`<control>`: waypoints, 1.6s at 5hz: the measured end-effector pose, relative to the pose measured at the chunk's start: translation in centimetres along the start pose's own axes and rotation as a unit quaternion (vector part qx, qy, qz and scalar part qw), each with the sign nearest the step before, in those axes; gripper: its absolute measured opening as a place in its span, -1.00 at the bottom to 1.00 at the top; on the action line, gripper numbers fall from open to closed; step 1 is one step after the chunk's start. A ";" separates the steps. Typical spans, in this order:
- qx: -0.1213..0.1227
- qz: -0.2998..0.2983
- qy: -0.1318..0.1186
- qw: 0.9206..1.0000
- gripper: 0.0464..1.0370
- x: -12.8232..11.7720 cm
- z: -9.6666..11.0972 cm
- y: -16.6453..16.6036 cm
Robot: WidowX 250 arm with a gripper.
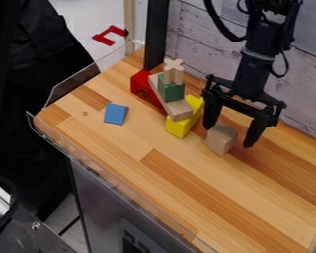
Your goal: Placed the white block on the star
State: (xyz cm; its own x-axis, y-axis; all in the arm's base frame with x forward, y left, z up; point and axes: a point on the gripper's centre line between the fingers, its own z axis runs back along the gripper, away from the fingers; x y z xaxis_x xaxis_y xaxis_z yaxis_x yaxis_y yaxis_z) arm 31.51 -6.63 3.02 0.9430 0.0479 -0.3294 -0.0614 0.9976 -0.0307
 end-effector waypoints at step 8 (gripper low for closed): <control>-0.026 0.030 0.011 0.999 0.04 0.3 -1.8 0.0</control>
State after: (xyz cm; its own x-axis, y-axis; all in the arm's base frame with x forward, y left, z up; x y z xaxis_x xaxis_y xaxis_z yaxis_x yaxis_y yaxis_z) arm 31.21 -6.71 1.20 0.9301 0.1058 -0.3519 -0.1348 0.9891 -0.0590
